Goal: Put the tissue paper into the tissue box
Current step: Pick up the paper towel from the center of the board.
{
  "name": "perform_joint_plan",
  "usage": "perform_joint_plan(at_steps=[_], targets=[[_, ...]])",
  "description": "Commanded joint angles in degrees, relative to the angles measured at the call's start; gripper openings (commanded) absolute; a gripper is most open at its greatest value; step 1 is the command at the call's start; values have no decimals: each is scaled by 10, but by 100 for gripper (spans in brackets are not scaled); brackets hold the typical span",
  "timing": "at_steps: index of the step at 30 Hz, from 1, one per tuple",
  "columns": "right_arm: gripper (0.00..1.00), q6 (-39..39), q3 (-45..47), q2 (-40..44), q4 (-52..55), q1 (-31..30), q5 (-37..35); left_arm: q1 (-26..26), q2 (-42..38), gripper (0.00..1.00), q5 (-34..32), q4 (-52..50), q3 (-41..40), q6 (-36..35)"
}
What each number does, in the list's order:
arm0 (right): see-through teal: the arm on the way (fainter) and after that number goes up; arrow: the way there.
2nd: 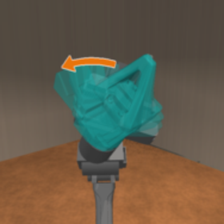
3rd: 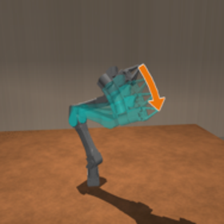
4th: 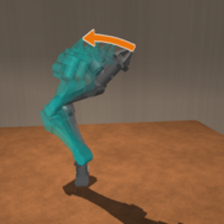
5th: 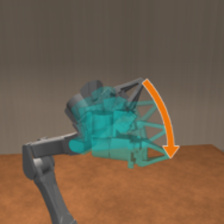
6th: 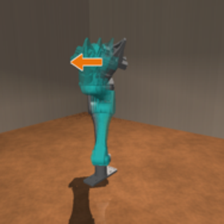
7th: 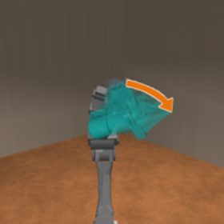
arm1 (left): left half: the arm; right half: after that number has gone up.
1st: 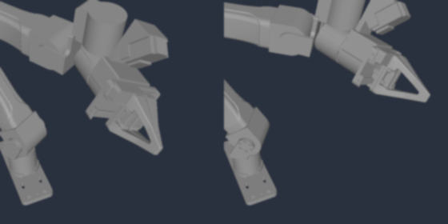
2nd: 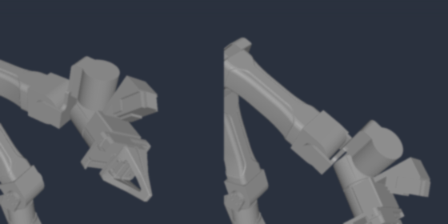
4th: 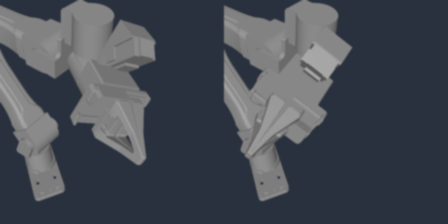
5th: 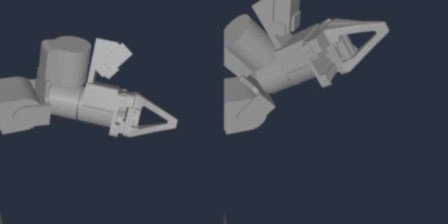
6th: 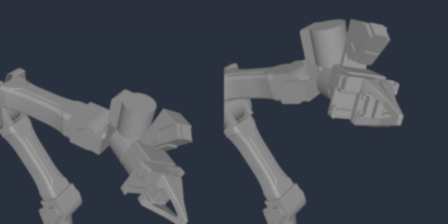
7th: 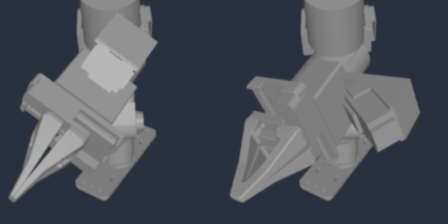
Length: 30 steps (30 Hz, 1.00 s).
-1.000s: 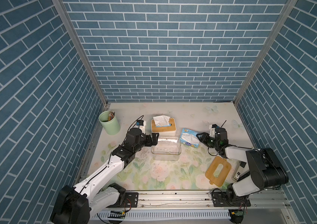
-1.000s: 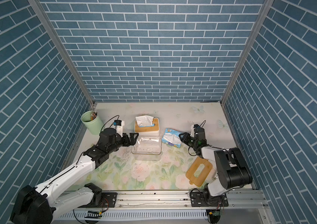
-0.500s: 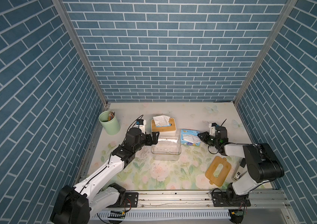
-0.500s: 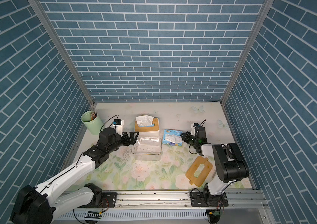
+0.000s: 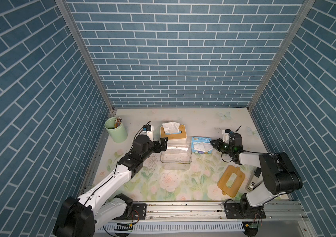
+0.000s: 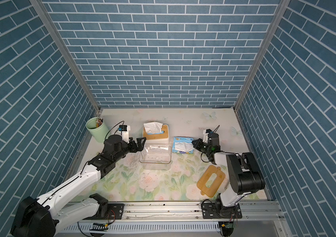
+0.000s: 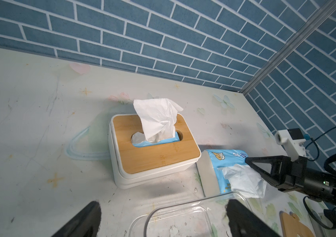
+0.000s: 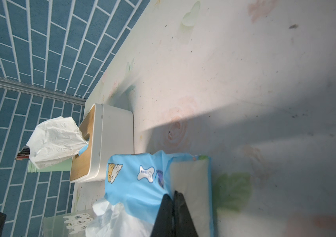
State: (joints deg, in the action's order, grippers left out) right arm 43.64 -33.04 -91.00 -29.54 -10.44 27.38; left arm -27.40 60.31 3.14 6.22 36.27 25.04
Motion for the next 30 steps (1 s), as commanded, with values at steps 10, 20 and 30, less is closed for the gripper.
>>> perform_joint_plan(at_steps=[10, 20, 30], targets=[[0, 1, -9, 67, 14, 29, 64, -3, -9, 100, -18, 17, 7, 5], [0, 17, -19, 115, 40, 43, 100, -2, 13, 100, -32, 18, 26, 14], [0, 55, -34, 176, 52, 43, 128, -2, 38, 100, -54, 8, 42, 25]])
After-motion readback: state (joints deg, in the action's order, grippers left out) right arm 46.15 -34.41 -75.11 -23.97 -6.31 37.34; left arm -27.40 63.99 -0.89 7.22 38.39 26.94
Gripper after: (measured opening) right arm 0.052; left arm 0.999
